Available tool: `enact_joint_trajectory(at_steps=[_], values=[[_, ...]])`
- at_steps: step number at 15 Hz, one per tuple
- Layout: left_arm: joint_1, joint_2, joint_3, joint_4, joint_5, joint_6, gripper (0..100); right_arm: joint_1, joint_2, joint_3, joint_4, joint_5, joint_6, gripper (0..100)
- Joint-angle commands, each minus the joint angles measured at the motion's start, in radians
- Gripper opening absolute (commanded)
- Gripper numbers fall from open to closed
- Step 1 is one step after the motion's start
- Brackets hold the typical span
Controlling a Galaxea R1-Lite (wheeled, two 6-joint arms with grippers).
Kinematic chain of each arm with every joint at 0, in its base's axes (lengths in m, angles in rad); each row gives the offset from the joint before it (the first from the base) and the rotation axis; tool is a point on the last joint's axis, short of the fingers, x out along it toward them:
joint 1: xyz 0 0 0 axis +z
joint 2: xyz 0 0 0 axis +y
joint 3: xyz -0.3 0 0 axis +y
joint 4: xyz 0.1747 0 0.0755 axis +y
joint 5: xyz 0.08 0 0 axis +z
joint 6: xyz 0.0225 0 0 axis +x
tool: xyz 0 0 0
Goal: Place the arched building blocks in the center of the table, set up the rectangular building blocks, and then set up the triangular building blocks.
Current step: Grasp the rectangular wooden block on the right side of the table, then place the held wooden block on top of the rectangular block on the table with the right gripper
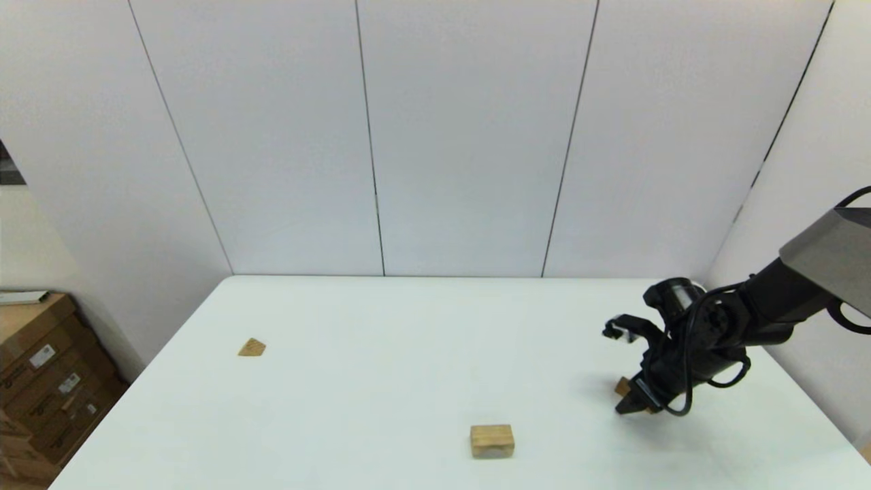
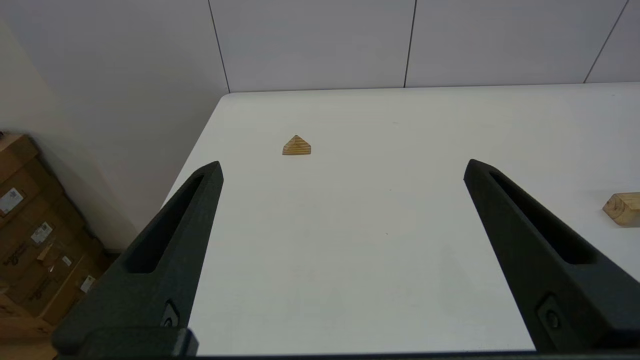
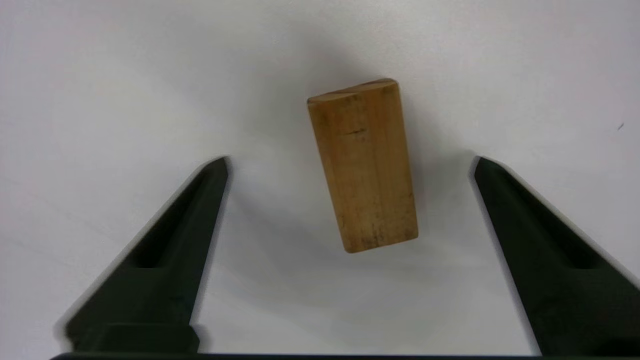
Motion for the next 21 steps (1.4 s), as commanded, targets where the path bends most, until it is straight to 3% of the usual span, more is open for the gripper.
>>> enact_joint_trajectory(at_steps=[1, 9, 11, 12, 13, 14, 17, 21], values=[[0.000, 0.000, 0.000, 0.000, 0.000, 0.000, 100, -0.002, 0.002, -0.002, 0.002, 0.002, -0.004, 0], [0.000, 0.002, 0.000, 0.000, 0.000, 0.000, 100, -0.005, -0.035, 0.012, 0.016, 0.003, -0.004, 0], [0.000, 0.002, 0.000, 0.000, 0.000, 0.000, 100, 0.005, -0.095, 0.046, 0.017, 0.022, -0.007, 0], [0.000, 0.000, 0.000, 0.000, 0.000, 0.002, 100, 0.028, -0.179, 0.086, 0.016, 0.062, -0.010, 0], [0.000, 0.002, 0.000, 0.000, 0.000, 0.000, 100, 0.091, -0.313, 0.132, 0.022, 0.142, -0.013, 0], [0.000, 0.002, 0.000, 0.000, 0.000, 0.000, 100, 0.163, -0.413, 0.161, 0.022, 0.169, -0.012, 0], [0.000, 0.000, 0.000, 0.000, 0.000, 0.000, 100, 0.400, -0.575, 0.225, 0.022, 0.166, -0.010, 0], [0.000, 0.002, 0.000, 0.000, 0.000, 0.000, 100, 0.605, -0.482, 0.196, 0.023, 0.132, -0.009, 0]])
